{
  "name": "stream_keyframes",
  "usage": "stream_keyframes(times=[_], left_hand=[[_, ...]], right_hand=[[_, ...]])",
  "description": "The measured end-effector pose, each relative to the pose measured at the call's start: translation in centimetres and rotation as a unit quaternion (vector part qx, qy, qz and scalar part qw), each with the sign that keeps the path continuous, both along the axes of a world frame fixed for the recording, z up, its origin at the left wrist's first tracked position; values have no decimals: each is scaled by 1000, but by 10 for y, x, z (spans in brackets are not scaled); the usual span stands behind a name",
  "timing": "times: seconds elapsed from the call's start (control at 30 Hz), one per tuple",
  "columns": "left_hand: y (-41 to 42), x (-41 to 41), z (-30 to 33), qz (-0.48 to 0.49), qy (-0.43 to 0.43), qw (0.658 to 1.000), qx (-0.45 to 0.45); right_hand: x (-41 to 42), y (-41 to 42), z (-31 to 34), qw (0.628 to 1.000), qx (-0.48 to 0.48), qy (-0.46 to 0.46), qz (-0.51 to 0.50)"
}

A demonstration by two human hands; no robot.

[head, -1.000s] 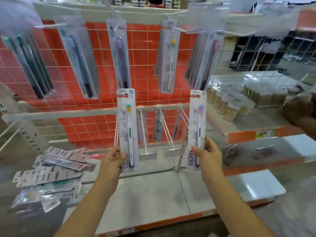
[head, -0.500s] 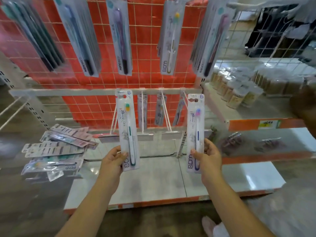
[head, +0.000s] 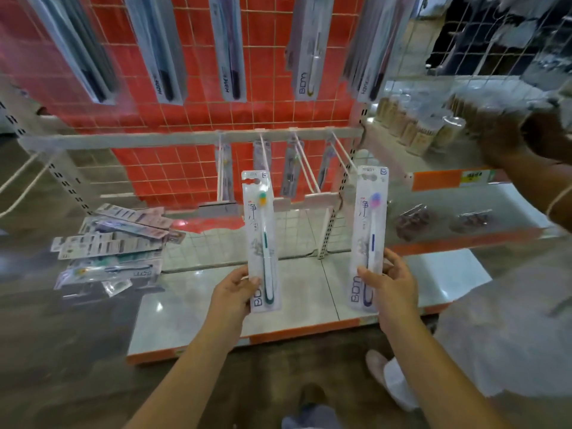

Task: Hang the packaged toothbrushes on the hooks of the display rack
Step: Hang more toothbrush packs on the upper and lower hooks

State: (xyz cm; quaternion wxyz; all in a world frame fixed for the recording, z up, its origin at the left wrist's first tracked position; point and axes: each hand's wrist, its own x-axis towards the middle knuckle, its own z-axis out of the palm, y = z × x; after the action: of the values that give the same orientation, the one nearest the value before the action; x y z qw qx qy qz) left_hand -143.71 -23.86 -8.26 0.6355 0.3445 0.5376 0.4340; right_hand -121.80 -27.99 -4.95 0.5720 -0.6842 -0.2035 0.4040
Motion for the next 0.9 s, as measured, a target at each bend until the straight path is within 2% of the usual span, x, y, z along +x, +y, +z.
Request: stream_keyframes(times=[0.5,0.7,0.9], left_hand=[[-54,-12,-33,11,18,996,-83],[-70,19,-52,28,31,994,-105],[-75,58,-83,56,-3,988,-143]], right_hand=[[-23,-14,-42,994,-46,24,91],[-11,-17,-65,985,-76,26,151],[15,-21,-87,979,-98,-1,177]])
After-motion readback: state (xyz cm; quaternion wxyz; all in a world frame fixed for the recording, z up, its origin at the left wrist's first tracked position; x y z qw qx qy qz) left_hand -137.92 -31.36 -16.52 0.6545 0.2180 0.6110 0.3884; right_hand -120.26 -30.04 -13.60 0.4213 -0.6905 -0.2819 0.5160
